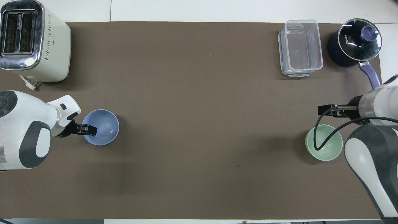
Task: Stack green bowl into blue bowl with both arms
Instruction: 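Reach the left gripper to the blue bowl while the right gripper reaches the green bowl, then grasp the blue bowl with the left gripper while the right gripper grips the green bowl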
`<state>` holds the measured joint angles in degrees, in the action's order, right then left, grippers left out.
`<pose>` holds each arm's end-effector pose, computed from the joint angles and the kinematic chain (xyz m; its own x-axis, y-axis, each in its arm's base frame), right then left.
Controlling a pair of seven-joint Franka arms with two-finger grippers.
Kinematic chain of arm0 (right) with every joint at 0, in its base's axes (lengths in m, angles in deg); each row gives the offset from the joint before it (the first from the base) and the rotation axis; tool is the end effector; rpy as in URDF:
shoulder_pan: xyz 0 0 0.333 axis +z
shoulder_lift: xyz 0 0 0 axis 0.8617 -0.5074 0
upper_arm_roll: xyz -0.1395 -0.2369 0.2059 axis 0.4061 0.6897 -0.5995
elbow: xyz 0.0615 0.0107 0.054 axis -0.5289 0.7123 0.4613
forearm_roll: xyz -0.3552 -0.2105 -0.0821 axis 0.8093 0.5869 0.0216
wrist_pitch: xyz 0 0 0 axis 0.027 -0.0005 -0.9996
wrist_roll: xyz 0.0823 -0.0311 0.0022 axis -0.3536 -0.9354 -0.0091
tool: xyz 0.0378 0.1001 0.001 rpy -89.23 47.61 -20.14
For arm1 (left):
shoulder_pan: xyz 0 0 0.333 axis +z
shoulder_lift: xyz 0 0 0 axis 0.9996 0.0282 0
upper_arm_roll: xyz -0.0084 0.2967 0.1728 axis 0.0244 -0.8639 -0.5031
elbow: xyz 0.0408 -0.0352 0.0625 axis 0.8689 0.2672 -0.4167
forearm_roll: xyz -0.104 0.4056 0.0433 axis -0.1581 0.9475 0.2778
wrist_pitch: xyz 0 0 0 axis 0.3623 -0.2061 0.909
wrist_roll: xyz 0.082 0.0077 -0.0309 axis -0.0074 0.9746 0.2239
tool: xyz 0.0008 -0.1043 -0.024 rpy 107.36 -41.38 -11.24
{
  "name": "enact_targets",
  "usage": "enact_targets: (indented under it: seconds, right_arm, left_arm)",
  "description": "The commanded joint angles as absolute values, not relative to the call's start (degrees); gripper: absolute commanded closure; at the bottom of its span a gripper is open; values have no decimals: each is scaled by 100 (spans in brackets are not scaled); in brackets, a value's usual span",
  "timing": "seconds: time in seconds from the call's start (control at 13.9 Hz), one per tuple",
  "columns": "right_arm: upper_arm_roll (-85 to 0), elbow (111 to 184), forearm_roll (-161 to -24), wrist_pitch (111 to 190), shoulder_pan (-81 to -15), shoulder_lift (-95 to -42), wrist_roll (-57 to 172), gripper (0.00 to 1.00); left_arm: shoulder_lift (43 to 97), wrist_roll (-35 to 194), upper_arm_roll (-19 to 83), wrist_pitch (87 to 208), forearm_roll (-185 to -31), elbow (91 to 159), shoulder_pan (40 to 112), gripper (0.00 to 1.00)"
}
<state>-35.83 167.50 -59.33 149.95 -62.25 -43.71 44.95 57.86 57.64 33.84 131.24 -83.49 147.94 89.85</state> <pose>0.5275 -0.0213 0.4887 0.9948 -0.0908 0.0452 -0.0924 -0.9951 0.0345 0.5101 -0.0320 0.3570 0.9758 -0.1654 -0.1429 -0.1647 -0.9862 0.0170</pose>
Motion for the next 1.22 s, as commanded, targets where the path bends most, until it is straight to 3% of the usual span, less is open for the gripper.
enact_targets:
  seconds: [0.0, 0.36, 0.57, 0.79, 1.15]
  right_arm:
    - [-3590, 17247, -6071, 15515, -6548, -4367, 4993, 0]
    - [-3590, 17924, -6071, 16341, -7014, -4525, 5626, 0]
    - [-3590, 18223, -6071, 16859, -7269, -4710, 5987, 0]
    - [-3590, 18346, -6071, 17133, -7340, -4868, 6040, 0]
    - [-3590, 18715, -6079, 17511, -7331, -4825, 6023, 0]
  left_arm:
    - [5690, 5770, 3348, 13306, -8229, 15010, 8795, 4]
    - [5646, 5787, 3348, 13341, -8229, 15159, 8794, 13]
    - [5628, 5805, 3348, 13341, -8237, 15177, 8794, 45]
    - [5619, 5849, 3348, 13315, -8238, 15177, 8724, 100]
    - [5715, 5858, 3348, 13157, -8395, 14889, 8777, 100]
